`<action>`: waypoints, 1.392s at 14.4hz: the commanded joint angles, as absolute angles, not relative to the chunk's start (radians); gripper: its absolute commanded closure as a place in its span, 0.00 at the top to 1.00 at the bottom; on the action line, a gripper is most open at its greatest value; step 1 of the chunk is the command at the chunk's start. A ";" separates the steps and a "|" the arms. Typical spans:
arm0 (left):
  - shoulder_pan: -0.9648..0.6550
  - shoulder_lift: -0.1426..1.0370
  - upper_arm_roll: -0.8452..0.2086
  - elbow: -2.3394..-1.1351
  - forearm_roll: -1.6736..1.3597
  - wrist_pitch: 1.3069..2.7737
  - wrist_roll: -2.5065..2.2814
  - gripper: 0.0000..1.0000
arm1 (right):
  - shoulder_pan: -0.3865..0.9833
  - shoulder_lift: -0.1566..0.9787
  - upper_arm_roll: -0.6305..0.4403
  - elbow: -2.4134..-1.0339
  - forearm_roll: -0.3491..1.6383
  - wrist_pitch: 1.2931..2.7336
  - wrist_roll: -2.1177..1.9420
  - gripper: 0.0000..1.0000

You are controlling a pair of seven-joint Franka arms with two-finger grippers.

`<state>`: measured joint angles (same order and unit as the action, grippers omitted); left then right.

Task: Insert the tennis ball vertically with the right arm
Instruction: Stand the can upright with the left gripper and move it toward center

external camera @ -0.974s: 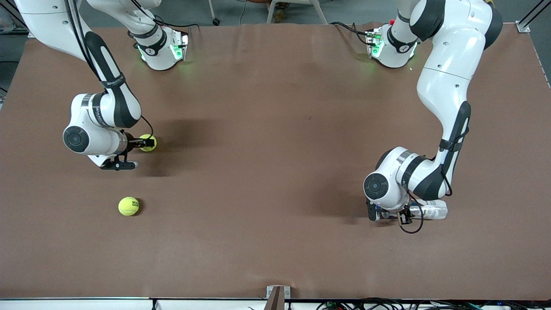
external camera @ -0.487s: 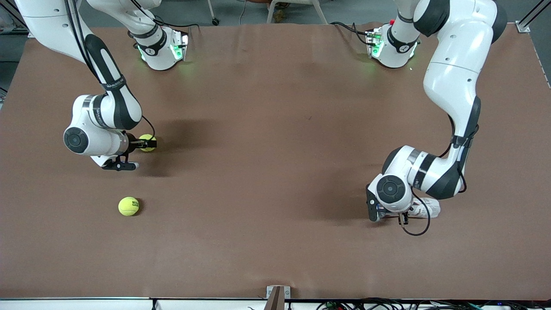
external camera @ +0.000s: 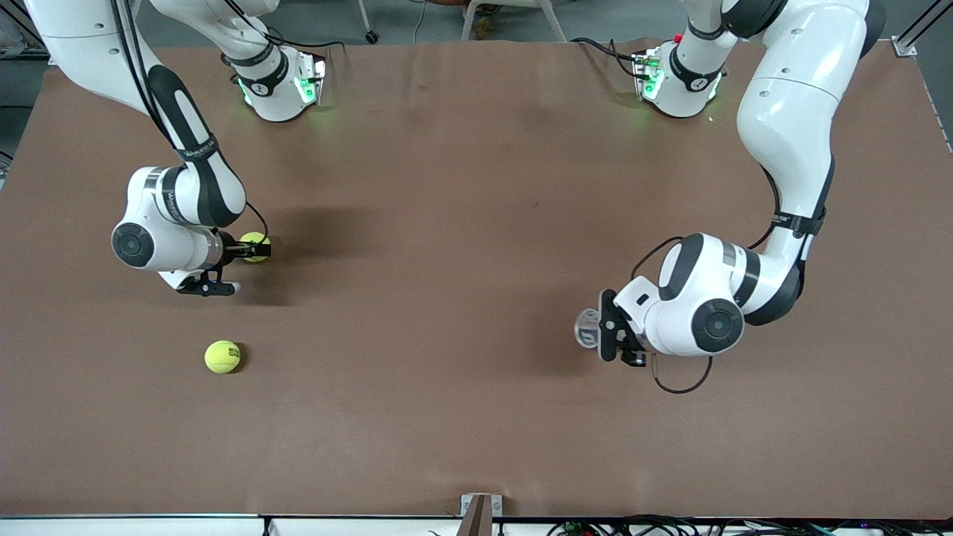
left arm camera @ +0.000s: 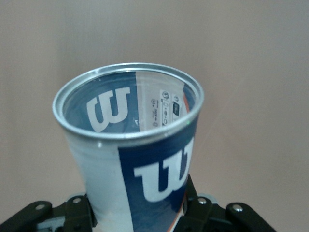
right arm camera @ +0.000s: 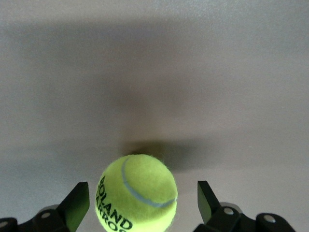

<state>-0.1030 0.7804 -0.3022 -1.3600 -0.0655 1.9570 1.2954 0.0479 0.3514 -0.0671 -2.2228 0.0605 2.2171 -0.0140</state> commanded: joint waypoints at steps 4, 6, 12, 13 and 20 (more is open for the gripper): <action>-0.016 0.772 -0.412 -1.376 -0.418 1.954 1.443 0.65 | 0.038 0.342 -0.060 -2.238 0.077 2.201 -0.015 0.98; 0.017 0.782 -0.465 -1.377 -0.487 1.969 1.485 0.65 | 0.038 0.342 -0.060 -2.238 0.077 2.201 -0.017 0.97; -0.044 0.839 -0.469 -1.404 -0.857 2.066 1.894 0.66 | 0.040 0.345 -0.060 -2.238 0.077 2.197 -0.017 0.80; -0.051 0.851 -0.469 -1.411 -0.921 2.066 1.960 0.66 | 0.040 0.345 -0.060 -2.238 0.077 2.195 -0.017 0.77; -0.080 0.888 -0.462 -1.434 -0.962 2.077 2.043 0.70 | 0.038 0.353 -0.061 -2.238 0.077 2.195 -0.017 0.52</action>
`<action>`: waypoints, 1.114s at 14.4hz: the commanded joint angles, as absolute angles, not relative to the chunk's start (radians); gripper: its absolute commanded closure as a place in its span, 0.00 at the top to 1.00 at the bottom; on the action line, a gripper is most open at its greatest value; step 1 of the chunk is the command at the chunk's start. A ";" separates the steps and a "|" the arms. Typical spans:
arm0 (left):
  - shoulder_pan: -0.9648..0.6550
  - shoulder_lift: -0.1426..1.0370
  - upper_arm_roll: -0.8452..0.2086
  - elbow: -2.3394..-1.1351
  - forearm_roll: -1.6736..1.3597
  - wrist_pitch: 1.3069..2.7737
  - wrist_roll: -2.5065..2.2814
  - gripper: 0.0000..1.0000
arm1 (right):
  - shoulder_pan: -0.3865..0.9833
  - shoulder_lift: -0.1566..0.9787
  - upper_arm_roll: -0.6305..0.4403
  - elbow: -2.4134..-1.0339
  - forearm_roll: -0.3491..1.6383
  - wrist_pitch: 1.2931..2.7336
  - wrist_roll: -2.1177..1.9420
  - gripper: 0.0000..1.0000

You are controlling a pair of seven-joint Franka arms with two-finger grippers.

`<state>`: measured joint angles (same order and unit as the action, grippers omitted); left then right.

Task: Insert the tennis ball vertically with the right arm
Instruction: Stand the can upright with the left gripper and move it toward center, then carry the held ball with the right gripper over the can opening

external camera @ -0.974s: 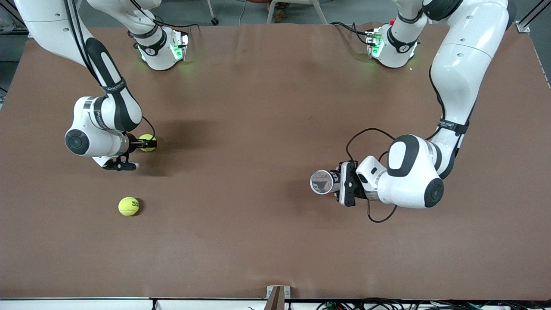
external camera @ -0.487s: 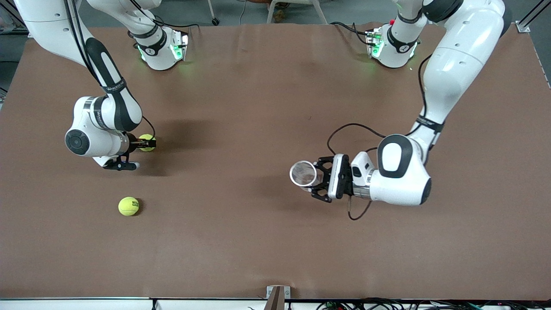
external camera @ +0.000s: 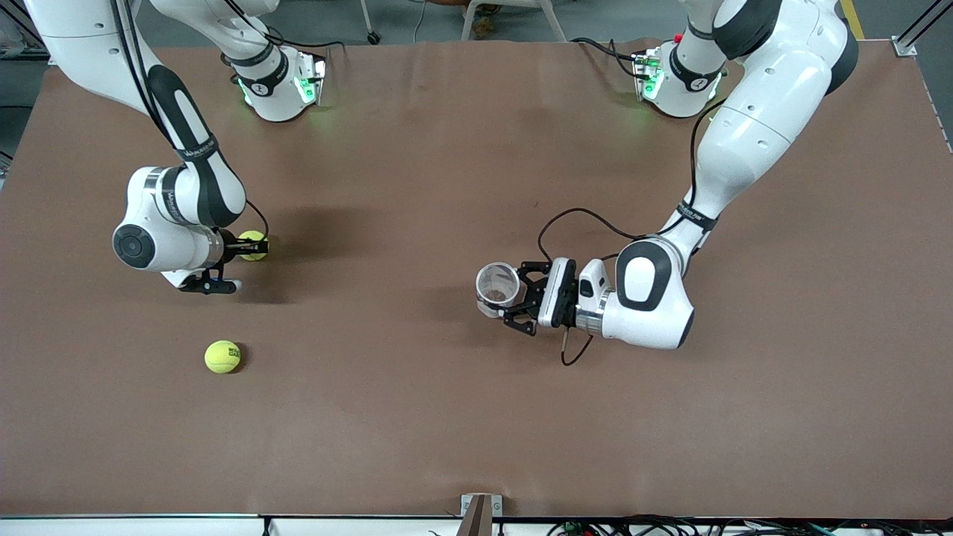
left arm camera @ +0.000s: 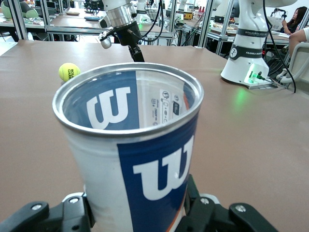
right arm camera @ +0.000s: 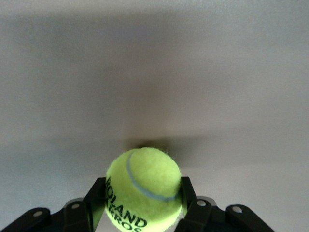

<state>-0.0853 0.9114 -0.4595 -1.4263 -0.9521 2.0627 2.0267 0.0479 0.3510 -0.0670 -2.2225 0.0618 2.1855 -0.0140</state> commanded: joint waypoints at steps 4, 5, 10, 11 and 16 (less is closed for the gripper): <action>-0.116 0.899 -0.460 -1.437 -0.962 2.173 2.036 0.74 | 0.038 0.351 -0.061 -2.235 0.077 2.194 -0.017 0.47; -0.123 0.897 -0.456 -1.440 -0.963 2.192 2.022 0.74 | 0.038 0.351 -0.061 -2.233 0.077 2.194 -0.017 0.45; -0.161 0.896 -0.417 -1.440 -0.954 2.200 1.962 0.74 | 0.048 0.344 -0.060 -2.200 0.075 2.139 -0.023 0.32; -0.173 0.894 -0.401 -1.439 -0.956 2.200 1.962 0.75 | 0.048 0.341 -0.060 -2.174 0.075 2.114 -0.028 0.32; -0.187 0.900 -0.396 -1.442 -0.956 2.238 1.963 0.78 | 0.061 0.342 -0.060 -1.848 0.075 1.801 -0.022 0.32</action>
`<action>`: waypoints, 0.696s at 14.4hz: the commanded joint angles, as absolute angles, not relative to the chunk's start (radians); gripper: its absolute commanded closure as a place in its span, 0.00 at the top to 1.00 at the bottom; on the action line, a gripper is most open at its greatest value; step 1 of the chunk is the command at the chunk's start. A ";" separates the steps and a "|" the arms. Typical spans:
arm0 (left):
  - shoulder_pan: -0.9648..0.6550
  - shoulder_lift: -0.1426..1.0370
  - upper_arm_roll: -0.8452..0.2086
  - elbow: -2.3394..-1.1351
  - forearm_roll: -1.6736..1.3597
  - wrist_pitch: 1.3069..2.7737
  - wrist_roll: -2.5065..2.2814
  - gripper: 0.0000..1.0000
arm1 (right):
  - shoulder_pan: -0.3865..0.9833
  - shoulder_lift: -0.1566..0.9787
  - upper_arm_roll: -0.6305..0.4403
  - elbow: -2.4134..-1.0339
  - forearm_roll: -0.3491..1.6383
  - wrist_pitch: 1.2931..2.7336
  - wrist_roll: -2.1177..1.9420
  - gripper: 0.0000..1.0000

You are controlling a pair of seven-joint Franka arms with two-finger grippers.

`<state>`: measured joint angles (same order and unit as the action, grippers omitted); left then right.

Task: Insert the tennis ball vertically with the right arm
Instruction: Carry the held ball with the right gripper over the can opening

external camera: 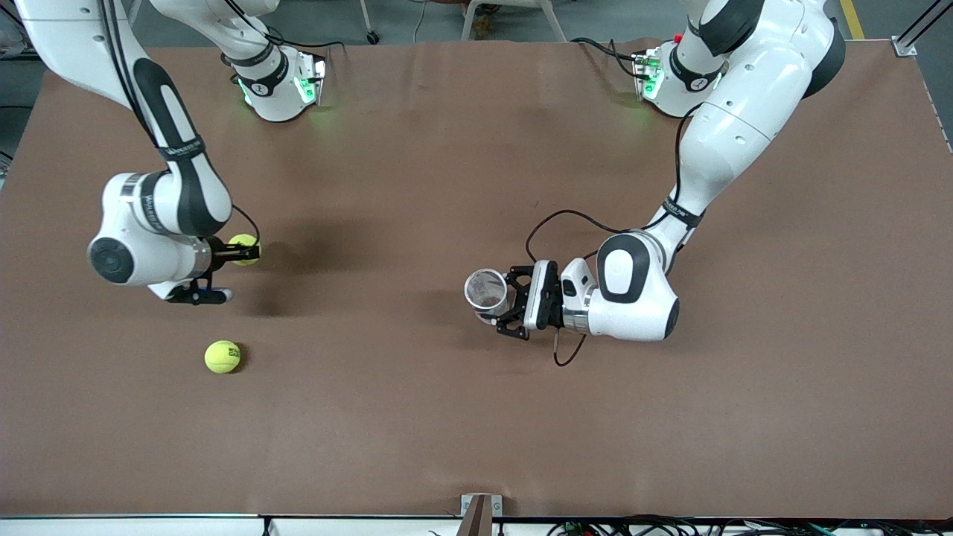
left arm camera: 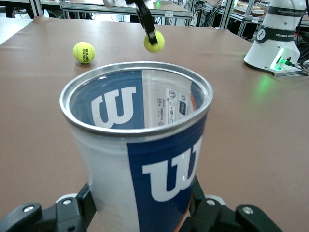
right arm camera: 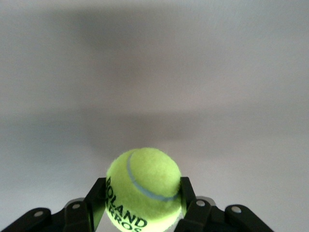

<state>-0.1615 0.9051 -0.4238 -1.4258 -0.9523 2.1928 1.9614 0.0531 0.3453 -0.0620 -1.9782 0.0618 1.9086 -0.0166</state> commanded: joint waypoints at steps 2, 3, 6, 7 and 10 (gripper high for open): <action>-0.190 0.900 -0.396 -1.442 -0.956 2.240 1.967 0.78 | 0.095 0.344 -0.058 -1.764 0.078 1.787 -0.014 0.32; -0.190 0.902 -0.396 -1.442 -0.956 2.240 1.973 0.78 | 0.125 0.344 -0.058 -1.725 0.084 1.789 -0.012 0.32; -0.190 0.913 -0.396 -1.443 -0.956 2.240 1.977 0.80 | 0.185 0.345 -0.060 -1.629 0.207 1.799 -0.006 0.32; -0.190 0.914 -0.396 -1.443 -0.954 2.240 1.977 0.80 | 0.204 0.350 -0.060 -1.602 0.260 1.813 -0.008 0.32; -0.190 0.914 -0.396 -1.443 -0.954 2.240 1.997 0.82 | 0.273 0.359 -0.060 -1.554 0.372 1.905 -0.003 0.32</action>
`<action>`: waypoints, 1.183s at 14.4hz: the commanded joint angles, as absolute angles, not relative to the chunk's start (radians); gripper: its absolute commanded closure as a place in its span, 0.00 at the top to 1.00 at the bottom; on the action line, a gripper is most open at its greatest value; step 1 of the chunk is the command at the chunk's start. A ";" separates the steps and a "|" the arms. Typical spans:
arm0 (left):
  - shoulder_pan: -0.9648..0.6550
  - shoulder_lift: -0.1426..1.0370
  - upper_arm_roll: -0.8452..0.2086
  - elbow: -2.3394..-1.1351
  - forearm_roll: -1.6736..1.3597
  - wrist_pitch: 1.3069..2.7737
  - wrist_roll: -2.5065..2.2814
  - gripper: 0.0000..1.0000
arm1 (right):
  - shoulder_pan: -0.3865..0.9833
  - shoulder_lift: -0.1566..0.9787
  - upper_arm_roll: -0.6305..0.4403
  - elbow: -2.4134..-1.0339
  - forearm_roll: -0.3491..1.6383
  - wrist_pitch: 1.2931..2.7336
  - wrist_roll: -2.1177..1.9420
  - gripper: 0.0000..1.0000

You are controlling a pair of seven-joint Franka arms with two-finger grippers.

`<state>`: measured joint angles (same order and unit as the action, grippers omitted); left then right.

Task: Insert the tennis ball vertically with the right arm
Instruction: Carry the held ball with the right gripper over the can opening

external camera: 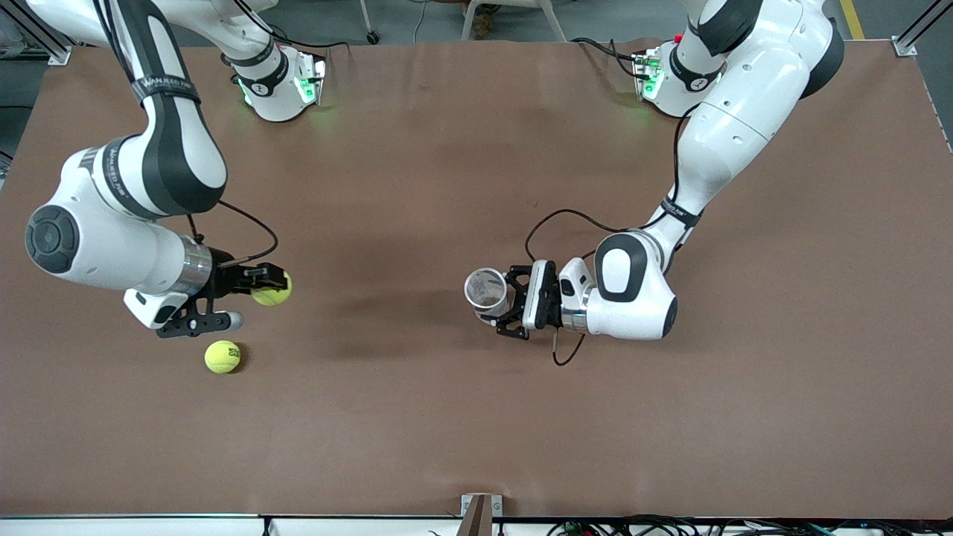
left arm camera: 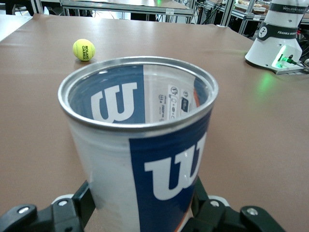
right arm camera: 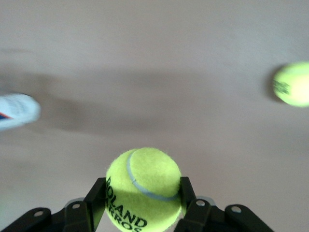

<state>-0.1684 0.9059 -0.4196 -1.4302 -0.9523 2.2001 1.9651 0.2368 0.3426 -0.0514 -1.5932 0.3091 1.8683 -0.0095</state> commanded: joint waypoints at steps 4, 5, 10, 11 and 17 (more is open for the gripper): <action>-0.184 0.911 -0.397 -1.460 -0.954 2.227 2.023 0.83 | 0.366 0.377 -0.060 -1.548 0.526 2.097 -0.003 0.32; -0.180 0.907 -0.397 -1.468 -0.954 2.227 2.023 0.83 | 0.406 0.386 -0.060 -1.548 0.540 2.130 -0.002 0.31; -0.172 0.902 -0.397 -1.471 -0.954 2.175 2.020 0.84 | 0.558 0.431 -0.061 -1.546 0.529 2.305 0.256 0.30; -0.172 0.900 -0.397 -1.474 -0.954 2.175 2.020 0.84 | 0.581 0.445 -0.061 -1.546 0.532 2.333 0.287 0.30; -0.172 0.900 -0.397 -1.473 -0.954 2.175 2.016 0.83 | 0.661 0.512 -0.061 -1.503 0.529 2.376 0.399 0.30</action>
<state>-0.1710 0.9113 -0.4056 -1.4508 -0.9522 2.1873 2.0032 0.6343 0.4873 -0.0505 -1.5322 0.5192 2.3775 0.3685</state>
